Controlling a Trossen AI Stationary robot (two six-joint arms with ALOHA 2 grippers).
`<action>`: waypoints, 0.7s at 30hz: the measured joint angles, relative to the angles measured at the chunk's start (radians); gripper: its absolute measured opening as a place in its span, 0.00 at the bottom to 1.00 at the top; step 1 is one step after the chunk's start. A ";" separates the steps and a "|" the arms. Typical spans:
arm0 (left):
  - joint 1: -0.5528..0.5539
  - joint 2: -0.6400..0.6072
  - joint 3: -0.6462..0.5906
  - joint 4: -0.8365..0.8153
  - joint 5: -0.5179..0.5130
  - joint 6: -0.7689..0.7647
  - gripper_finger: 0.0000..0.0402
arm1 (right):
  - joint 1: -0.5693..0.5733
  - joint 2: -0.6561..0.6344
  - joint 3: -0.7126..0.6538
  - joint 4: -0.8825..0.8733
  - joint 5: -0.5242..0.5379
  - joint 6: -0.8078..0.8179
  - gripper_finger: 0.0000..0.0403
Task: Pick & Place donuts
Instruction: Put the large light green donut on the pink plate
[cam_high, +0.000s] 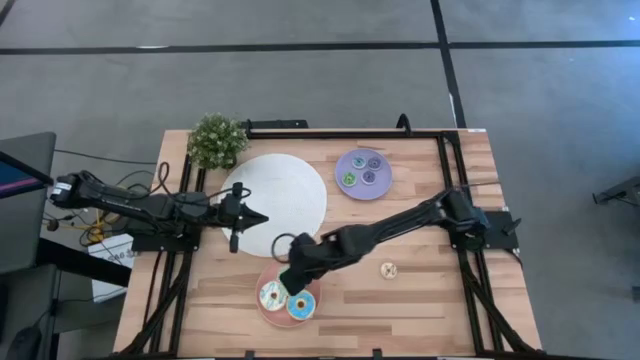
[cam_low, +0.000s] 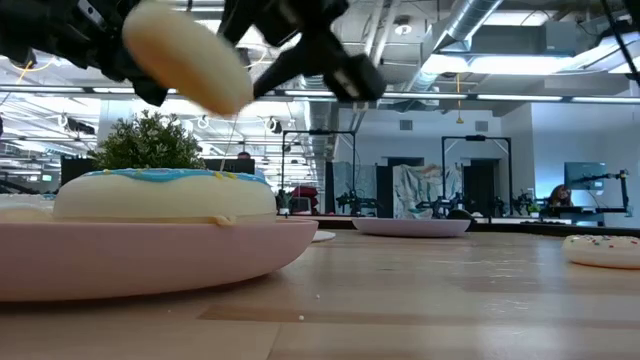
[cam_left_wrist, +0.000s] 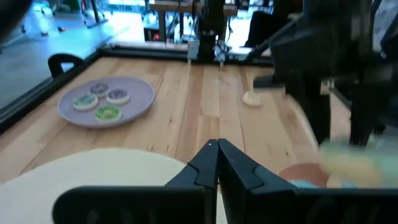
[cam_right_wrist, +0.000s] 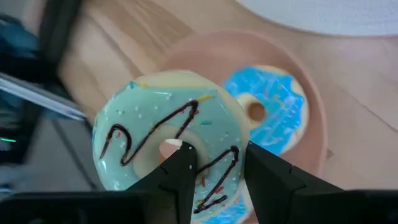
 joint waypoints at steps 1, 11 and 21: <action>0.000 -0.014 0.000 0.000 0.000 0.000 0.00 | 0.000 0.032 0.043 -0.043 -0.010 -0.007 0.29; 0.000 -0.138 0.000 -0.041 -0.001 0.000 0.00 | 0.000 0.233 0.293 -0.202 -0.134 -0.045 0.29; -0.001 -0.192 0.000 -0.117 0.008 0.001 0.00 | -0.015 0.253 0.321 -0.219 -0.120 -0.047 0.30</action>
